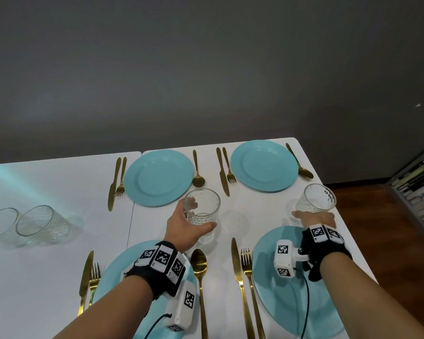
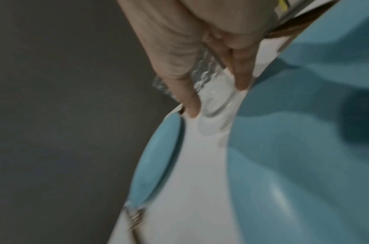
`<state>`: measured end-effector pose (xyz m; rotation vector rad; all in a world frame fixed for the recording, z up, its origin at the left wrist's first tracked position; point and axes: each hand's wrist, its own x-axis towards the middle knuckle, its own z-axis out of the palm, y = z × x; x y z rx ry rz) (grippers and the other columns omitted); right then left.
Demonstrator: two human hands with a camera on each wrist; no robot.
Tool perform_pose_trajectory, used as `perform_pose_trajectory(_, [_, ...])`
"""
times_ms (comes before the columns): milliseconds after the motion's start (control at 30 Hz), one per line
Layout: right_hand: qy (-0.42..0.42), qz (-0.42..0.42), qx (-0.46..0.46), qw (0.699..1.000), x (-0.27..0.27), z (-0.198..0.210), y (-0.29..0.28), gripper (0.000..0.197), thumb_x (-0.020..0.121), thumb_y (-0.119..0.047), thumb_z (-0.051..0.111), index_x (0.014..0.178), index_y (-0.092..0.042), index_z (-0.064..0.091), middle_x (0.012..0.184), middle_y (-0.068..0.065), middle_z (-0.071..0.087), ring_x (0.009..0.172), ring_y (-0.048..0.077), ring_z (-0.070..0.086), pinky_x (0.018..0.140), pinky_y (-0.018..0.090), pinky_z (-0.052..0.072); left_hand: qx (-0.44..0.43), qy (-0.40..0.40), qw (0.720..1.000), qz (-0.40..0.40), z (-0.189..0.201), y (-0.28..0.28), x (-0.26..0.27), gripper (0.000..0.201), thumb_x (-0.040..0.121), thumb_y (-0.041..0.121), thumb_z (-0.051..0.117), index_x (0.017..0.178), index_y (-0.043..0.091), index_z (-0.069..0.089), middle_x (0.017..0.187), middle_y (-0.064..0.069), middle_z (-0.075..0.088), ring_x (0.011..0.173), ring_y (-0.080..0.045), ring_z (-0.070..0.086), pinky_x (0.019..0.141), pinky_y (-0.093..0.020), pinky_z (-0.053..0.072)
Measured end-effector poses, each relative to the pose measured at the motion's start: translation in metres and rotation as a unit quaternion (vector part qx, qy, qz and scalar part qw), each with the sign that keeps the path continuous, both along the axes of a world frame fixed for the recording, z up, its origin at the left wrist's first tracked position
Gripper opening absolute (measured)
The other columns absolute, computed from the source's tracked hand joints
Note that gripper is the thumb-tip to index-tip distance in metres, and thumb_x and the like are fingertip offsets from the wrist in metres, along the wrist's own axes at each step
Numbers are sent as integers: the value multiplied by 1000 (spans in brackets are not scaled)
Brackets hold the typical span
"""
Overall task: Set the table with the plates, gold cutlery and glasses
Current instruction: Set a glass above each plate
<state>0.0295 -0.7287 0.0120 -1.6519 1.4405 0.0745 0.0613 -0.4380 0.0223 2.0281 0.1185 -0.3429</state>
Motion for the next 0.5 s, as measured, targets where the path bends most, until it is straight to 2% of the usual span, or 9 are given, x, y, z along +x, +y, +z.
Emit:
perform_pose_trajectory(67, [2,26,17,1000,-1,1,20,75,76,-24,76,135,2,37,136,20,49,119,35,53,92,38,44,-9,-1,1000,0,2,-3,0,81,61,26,86,130,22,43,129,1,56,114,-17,53,92,-26,43])
perform_pose_trajectory(133, [-8,60,1,998,-1,4,43,69,79,-22,72,134,3,39,138,21,47,124,35,50,97,38,43,-8,-3,1000,-9,4,-7,0,81,62,27,85,131,22,42,129,2,56,113,-14,52,90,-23,40])
perform_pose_trajectory(233, [-93,133,-16,987,3,18,78,76,81,-21,70,144,-5,31,146,15,38,132,31,41,107,39,37,-14,-5,1000,-15,5,-12,0,81,62,27,85,131,22,43,127,3,56,108,-11,51,89,-22,39])
perform_pose_trajectory(300, [-167,226,40,959,3,26,98,73,80,-22,71,144,-16,36,141,5,45,126,22,47,107,39,40,-24,-1,1000,-15,6,-15,-2,81,61,27,85,130,21,44,124,4,58,109,-11,53,88,-22,40])
perform_pose_trajectory(400, [-193,381,111,897,3,32,126,78,70,-25,79,138,-26,41,130,-6,53,118,14,50,104,39,44,-33,6,999,-28,8,-19,-4,84,54,32,86,127,21,46,122,3,60,110,-15,57,87,-26,45])
perform_pose_trajectory(433, [-197,392,128,889,4,31,131,81,66,-25,81,137,-26,42,127,-6,55,116,14,53,103,39,45,-32,9,999,-32,8,-20,-5,83,54,31,86,126,21,46,121,3,60,109,-16,57,87,-26,46])
perform_pose_trajectory(500, [-206,376,163,889,8,29,136,81,63,-20,84,133,-22,45,117,-6,60,108,13,58,99,36,49,-29,11,999,-36,7,-19,-6,78,57,22,86,125,19,46,121,0,60,106,-15,57,80,-19,45])
